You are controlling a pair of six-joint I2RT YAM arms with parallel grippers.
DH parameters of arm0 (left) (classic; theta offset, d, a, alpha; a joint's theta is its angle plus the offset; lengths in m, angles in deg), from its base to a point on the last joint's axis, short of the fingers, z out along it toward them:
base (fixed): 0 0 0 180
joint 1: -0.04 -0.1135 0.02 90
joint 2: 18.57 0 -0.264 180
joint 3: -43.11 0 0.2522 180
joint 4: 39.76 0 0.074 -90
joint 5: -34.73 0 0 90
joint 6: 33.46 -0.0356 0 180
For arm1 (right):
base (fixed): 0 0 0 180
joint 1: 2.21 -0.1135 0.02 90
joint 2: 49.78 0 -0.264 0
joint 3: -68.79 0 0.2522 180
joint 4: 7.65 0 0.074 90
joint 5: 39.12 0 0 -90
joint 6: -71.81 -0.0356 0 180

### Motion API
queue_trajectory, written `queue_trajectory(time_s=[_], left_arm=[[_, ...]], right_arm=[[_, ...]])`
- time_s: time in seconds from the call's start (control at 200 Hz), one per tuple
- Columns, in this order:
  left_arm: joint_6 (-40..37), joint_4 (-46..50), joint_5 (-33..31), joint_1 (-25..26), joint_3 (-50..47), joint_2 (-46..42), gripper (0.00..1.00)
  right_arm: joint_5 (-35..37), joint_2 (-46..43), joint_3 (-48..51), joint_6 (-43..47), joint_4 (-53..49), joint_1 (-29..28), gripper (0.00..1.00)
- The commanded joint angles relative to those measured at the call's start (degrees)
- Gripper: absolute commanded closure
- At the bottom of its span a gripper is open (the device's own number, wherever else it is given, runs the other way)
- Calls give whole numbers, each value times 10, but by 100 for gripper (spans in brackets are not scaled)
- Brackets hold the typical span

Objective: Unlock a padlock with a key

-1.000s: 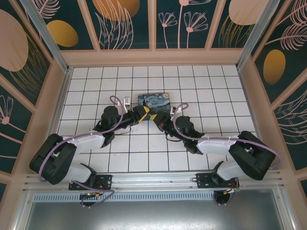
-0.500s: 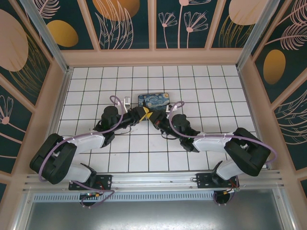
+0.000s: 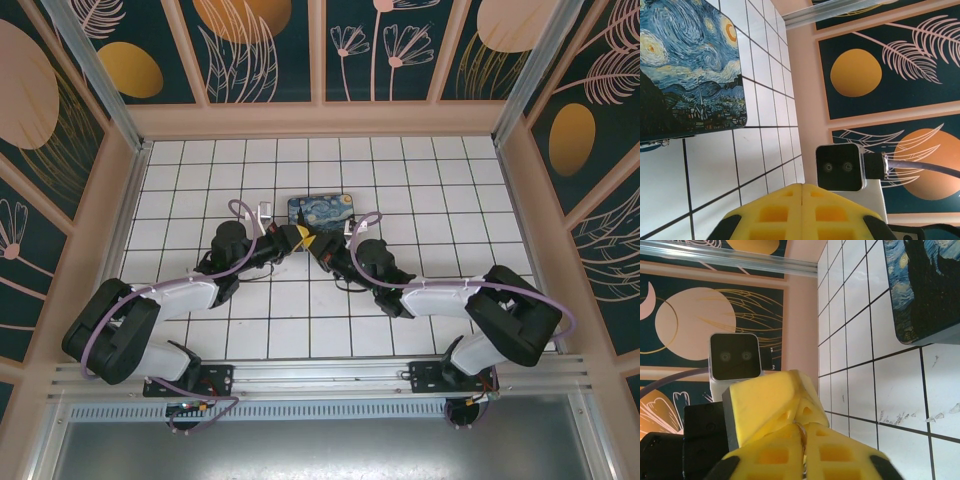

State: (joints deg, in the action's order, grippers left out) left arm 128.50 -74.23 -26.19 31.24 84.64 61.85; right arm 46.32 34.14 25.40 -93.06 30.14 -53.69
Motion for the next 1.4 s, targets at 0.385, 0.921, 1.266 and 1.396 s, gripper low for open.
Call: queue_trajectory(time_s=[0.385,0.921,1.266,1.396], left_arm=[[-40,36,16,3,34,-13,100],[-5,41,50,3,54,-11,100],[4,36,51,3,50,-16,100],[4,34,50,3,48,-17,100]], right_arm=[[175,-184,41,129,-143,18,24],[72,-80,96,150,190,30,36],[57,12,93,123,293,5,54],[57,34,86,117,309,-1,55]])
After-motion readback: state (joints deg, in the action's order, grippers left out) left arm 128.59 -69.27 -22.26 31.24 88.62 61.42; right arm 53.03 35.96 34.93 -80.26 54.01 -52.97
